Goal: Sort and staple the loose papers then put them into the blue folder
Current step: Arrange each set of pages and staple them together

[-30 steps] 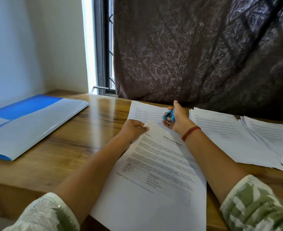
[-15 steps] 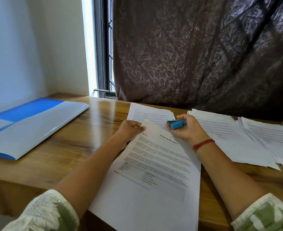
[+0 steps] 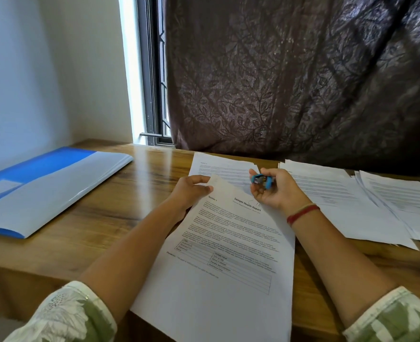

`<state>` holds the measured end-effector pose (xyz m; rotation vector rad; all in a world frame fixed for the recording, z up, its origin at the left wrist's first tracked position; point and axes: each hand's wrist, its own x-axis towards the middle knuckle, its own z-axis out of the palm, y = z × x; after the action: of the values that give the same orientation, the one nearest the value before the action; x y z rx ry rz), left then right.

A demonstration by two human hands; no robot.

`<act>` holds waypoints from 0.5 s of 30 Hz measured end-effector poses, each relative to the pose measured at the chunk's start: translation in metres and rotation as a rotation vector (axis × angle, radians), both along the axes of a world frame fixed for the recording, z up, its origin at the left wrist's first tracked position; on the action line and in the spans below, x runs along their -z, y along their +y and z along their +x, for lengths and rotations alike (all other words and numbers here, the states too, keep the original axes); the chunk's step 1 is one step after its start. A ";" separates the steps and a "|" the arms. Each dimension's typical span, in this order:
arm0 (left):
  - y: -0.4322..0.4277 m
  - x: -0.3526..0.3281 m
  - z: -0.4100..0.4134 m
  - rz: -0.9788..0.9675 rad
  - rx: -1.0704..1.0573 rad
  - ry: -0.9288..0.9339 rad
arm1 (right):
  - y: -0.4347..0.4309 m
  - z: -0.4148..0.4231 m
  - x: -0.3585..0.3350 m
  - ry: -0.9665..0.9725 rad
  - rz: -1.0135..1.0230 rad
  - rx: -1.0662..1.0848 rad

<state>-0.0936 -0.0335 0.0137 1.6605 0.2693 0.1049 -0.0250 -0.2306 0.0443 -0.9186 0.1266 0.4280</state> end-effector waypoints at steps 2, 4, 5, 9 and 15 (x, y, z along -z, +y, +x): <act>0.001 0.001 0.000 -0.029 0.010 0.006 | 0.000 -0.001 0.000 -0.023 -0.064 0.011; -0.001 0.000 -0.001 -0.072 0.021 -0.006 | 0.001 -0.001 0.001 -0.029 -0.111 0.026; -0.002 0.000 -0.003 -0.075 0.022 -0.028 | 0.001 -0.002 0.002 -0.026 -0.136 0.025; -0.009 0.002 -0.003 -0.050 -0.011 -0.157 | 0.004 -0.003 0.005 -0.048 -0.231 -0.014; -0.007 0.004 -0.004 -0.069 0.058 -0.186 | 0.003 -0.003 0.004 -0.070 -0.252 -0.022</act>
<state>-0.0974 -0.0409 0.0099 1.5771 0.0823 0.2031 -0.0276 -0.2275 0.0398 -1.1830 0.1079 0.4059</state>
